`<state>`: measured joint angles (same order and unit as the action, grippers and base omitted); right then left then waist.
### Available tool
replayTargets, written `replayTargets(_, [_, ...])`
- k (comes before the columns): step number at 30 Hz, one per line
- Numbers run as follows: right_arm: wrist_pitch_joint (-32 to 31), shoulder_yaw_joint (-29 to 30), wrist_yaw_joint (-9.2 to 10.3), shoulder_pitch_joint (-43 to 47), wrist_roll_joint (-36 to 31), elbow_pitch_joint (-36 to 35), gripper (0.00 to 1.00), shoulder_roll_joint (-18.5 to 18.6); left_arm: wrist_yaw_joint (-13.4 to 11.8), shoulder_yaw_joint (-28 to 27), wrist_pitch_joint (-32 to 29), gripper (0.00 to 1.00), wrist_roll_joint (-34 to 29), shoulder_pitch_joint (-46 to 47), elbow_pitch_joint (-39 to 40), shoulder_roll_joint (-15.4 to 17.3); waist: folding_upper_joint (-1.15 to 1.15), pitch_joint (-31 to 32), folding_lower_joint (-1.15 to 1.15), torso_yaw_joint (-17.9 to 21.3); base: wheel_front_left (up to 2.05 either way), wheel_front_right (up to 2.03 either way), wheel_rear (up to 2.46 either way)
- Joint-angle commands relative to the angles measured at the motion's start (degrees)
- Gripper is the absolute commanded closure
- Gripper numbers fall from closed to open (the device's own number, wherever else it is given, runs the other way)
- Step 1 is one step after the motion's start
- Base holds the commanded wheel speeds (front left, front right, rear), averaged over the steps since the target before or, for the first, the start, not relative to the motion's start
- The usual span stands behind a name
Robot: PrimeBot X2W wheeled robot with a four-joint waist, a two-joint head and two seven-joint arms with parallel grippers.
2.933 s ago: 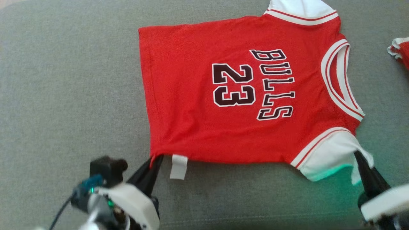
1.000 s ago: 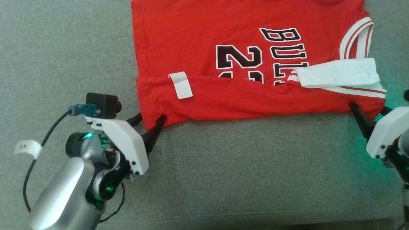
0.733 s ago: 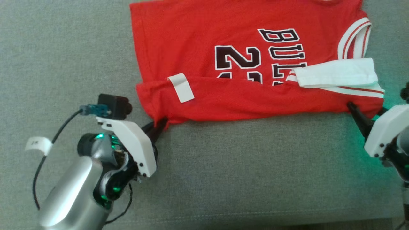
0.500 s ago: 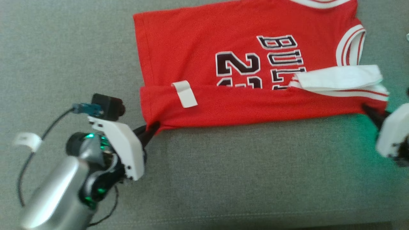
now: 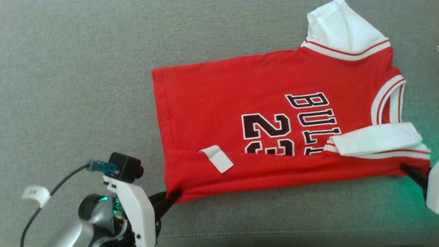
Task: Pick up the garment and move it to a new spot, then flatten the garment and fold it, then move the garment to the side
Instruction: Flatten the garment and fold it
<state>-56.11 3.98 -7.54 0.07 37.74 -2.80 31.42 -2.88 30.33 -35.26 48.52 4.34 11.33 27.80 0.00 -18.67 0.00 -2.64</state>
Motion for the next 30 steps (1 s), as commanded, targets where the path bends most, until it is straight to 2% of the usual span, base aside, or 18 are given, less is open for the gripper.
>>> replayTargets(1, [1.0, 0.1, 0.05, 0.2, -0.6, -2.1, 0.00, 2.0, -0.5, -2.5, 1.0, 0.45, -0.7, 1.4, 1.7, 1.0, 0.00, -0.1, 0.00, -0.2, 0.00, 0.00, 0.00])
replayTargets(2, [1.5, 0.3, 0.05, 0.5, -0.8, -2.1, 0.00, 1.7, -0.8, -2.4, 1.6, 0.00, -1.0, 1.1, 1.5, 0.7, 0.00, -0.1, 0.00, -0.2, 0.00, 0.00, 0.00])
replayTargets(5, [2.7, 1.1, 0.05, 0.2, -0.6, -3.3, 0.00, 1.4, -1.5, -2.8, 3.3, 0.00, -2.4, 0.8, 1.4, 0.7, 0.00, 0.1, 0.00, -0.2, 0.00, 0.00, 0.00])
replayTargets(8, [3.6, 2.7, 0.05, -1.0, 0.0, -6.0, 0.00, 2.8, -2.5, -3.9, 4.5, 0.00, -4.1, 0.7, 2.5, 2.0, 0.00, -0.1, 0.00, -0.2, 0.00, 0.00, 0.00])
replayTargets(12, [4.3, 5.7, 0.05, -7.5, 0.4, -11.4, 0.00, 6.1, -4.7, -7.1, 5.3, 0.00, -6.8, 5.1, 4.6, 3.6, 0.00, -3.2, 0.00, -0.9, 0.00, 0.00, 0.00])
replayTargets(15, [4.0, 5.0, 0.05, -15.6, -1.4, -11.2, 0.00, 6.3, -5.7, -8.1, 5.7, 0.00, -8.2, 12.2, 3.1, 1.7, 0.00, -6.5, 0.00, -2.1, 0.00, 0.00, 0.00])
replayTargets(18, [3.8, 1.4, 0.05, -25.4, -6.0, -8.5, 0.00, 5.8, -5.8, -6.9, 5.7, 0.00, -10.5, 20.9, -0.9, -1.3, 0.00, -10.3, 0.00, -3.7, 0.00, 0.00, 0.00])
replayTargets(22, [4.5, -4.0, 0.05, -36.9, -10.3, -0.5, 0.00, 4.0, -4.6, -4.3, 6.8, 0.00, -12.6, 30.6, -8.8, -6.3, 0.00, -13.6, 0.00, -6.1, 0.00, 0.00, 0.00])
replayTargets(30, [9.0, -9.8, 0.05, -50.7, -16.9, 16.7, 0.00, 0.8, -0.8, 1.0, 7.7, 0.00, -14.5, 39.2, -18.9, -12.1, 0.00, -16.5, 0.00, -9.3, 0.00, 0.00, 0.00])
